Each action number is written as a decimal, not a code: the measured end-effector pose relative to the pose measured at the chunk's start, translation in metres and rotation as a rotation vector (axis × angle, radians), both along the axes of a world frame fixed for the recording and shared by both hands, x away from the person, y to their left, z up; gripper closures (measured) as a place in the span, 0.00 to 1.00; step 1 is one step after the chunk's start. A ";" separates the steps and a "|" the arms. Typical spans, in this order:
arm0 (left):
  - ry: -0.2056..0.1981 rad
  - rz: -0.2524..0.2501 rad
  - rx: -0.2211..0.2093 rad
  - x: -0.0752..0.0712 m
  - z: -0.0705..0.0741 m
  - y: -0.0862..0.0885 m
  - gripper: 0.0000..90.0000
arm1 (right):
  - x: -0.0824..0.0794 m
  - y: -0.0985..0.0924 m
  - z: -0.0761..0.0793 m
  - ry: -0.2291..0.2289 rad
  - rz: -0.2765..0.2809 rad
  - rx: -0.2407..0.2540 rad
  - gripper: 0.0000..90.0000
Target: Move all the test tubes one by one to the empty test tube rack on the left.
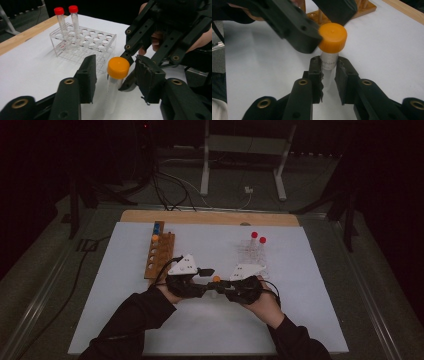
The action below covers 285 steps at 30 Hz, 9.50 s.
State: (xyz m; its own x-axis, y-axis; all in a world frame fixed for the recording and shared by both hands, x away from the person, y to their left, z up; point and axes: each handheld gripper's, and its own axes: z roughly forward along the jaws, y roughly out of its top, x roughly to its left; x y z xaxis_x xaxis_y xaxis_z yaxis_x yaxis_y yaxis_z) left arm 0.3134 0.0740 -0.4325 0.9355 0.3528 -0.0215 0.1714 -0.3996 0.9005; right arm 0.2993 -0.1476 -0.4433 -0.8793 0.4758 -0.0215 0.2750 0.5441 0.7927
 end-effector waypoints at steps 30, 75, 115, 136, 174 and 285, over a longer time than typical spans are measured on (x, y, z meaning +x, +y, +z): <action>-0.030 0.038 0.026 0.010 0.010 0.017 0.80 | 0.002 -0.010 0.008 -0.011 -0.032 0.080 0.53; -0.108 0.418 0.057 0.062 0.065 0.133 0.80 | 0.003 -0.016 0.012 -0.003 -0.051 0.179 0.00; -0.007 0.531 0.080 0.083 -0.006 0.153 0.80 | 0.003 -0.016 0.011 0.009 -0.040 0.168 0.00; -0.014 0.514 0.106 0.073 0.000 0.150 0.55 | 0.003 -0.018 0.013 0.006 -0.045 0.170 0.00; 0.012 0.265 -0.036 -0.018 0.003 0.123 0.02 | 0.074 -0.132 0.006 -0.063 -0.464 0.164 0.11; 0.006 -0.003 -0.029 -0.006 0.019 0.022 0.33 | 0.012 -0.009 -0.001 -0.017 -0.027 0.066 0.83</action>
State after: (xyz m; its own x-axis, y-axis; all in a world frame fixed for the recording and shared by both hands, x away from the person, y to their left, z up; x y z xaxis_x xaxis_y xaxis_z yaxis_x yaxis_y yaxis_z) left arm 0.3078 0.0961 -0.4133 0.9365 0.3488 -0.0372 0.1753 -0.3736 0.9109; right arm 0.3110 -0.1570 -0.4441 -0.8660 0.5001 -0.0044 0.2746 0.4828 0.8316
